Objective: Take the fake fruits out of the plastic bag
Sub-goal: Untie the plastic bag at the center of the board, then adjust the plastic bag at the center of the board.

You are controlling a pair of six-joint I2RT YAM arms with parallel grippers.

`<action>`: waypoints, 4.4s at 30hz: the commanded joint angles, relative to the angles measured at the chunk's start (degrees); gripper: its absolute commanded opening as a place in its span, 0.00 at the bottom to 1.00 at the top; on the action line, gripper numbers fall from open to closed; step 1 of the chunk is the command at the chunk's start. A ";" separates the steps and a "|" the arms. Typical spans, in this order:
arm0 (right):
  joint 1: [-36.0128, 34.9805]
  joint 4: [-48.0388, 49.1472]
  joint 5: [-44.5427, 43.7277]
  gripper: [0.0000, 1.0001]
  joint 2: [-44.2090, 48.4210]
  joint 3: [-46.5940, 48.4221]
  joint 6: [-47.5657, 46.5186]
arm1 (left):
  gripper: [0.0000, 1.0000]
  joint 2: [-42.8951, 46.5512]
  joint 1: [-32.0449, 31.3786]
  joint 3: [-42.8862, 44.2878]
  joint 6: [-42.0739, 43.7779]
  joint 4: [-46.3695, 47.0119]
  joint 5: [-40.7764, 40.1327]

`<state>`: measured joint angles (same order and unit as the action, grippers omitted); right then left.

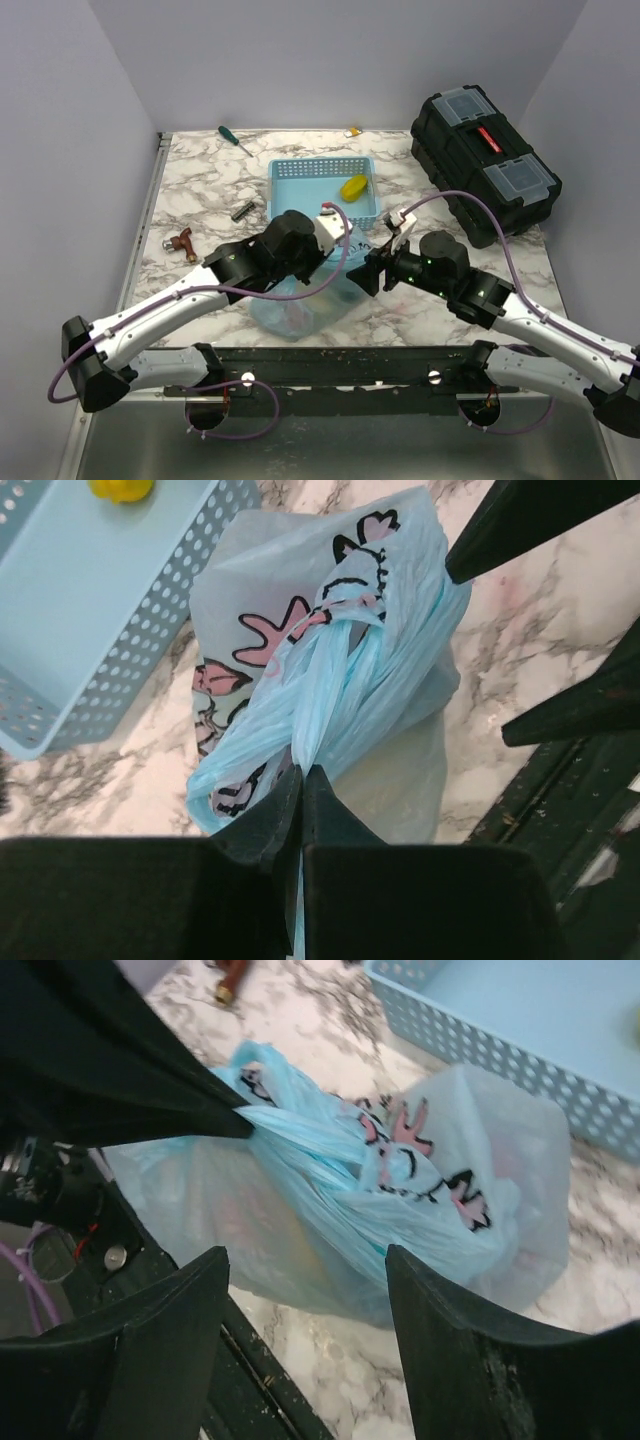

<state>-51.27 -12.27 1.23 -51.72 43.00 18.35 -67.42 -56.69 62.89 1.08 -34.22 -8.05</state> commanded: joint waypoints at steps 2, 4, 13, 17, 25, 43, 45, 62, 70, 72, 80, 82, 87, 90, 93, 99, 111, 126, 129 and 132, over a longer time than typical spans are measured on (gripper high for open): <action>0.03 11.66 12.33 0.67 -3.54 0.13 -9.46 | 0.00 6.87 10.57 -5.76 -7.97 6.15 25.18; -0.36 11.25 12.33 0.66 -6.27 1.44 -10.06 | 0.00 7.09 13.81 -7.22 -9.02 7.51 31.26; -4.71 6.32 -0.28 0.65 -12.91 7.95 -17.17 | 0.00 1.59 19.58 -7.58 -12.93 10.30 46.72; -10.05 5.29 -11.49 0.67 -15.40 9.77 -22.46 | 0.00 1.83 21.53 -6.89 -12.95 10.08 46.88; -13.07 7.64 -21.22 0.67 -16.35 8.66 -26.39 | 0.00 2.04 22.97 -6.51 -15.17 9.73 44.79; -13.14 7.31 -30.50 0.76 -18.44 6.71 -27.84 | 0.00 0.01 24.96 -3.30 -19.68 7.53 47.98; -13.09 9.16 -34.25 0.76 -18.91 6.13 -27.33 | 0.00 1.31 25.11 -3.52 -19.47 7.15 47.08; -12.98 11.64 -58.31 0.26 -11.89 0.93 -2.29 | 0.00 14.65 25.49 -8.70 -20.01 8.02 31.14; -11.34 -0.59 -53.45 0.19 -7.63 2.00 9.70 | 0.00 24.93 25.62 -15.14 -23.07 13.34 19.88; -11.21 -1.78 -50.54 0.20 -6.37 1.95 11.10 | 0.00 27.08 25.62 -16.41 -23.06 14.60 18.76; -8.49 -13.89 -47.83 0.30 -8.55 7.32 18.56 | 0.00 31.70 25.58 -17.38 -21.25 16.20 17.63; -7.63 -17.61 -47.31 0.35 -10.65 10.12 19.37 | 0.00 31.82 25.57 -17.03 -20.80 16.13 18.73; -6.79 -25.63 -47.50 0.48 -15.35 17.81 18.67 | 0.00 31.81 25.56 -15.72 -20.25 14.52 20.75; -6.75 -25.83 -44.72 0.68 -16.28 20.44 14.38 | 0.03 30.75 25.59 -14.13 -19.72 12.22 22.63; -6.77 -22.14 -35.96 0.84 -15.98 21.44 6.06 | 0.28 28.99 25.57 -11.64 -18.60 10.01 25.08; -6.79 -15.19 -21.63 0.89 -13.93 20.97 -2.94 | 0.63 24.12 25.59 -5.16 -13.71 4.95 30.43; -6.74 -10.85 -14.28 0.91 -17.10 25.08 -4.91 | 0.77 23.88 23.14 -1.57 -9.44 1.12 37.23; -6.75 -5.85 -18.92 0.97 -20.43 29.14 -3.99 | 0.99 26.55 9.39 0.83 -1.43 -3.59 30.15; -6.80 -5.83 -19.21 0.97 -20.21 28.90 -3.19 | 0.99 27.28 2.76 -1.05 1.93 -2.61 20.09; -6.81 -6.13 -19.05 0.97 -19.93 28.39 -2.80 | 0.99 28.00 -0.80 -3.85 4.07 -0.06 12.68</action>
<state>-58.04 -18.94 -16.25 -71.68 70.61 14.74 -40.60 -53.06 61.98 -0.10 -36.21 20.51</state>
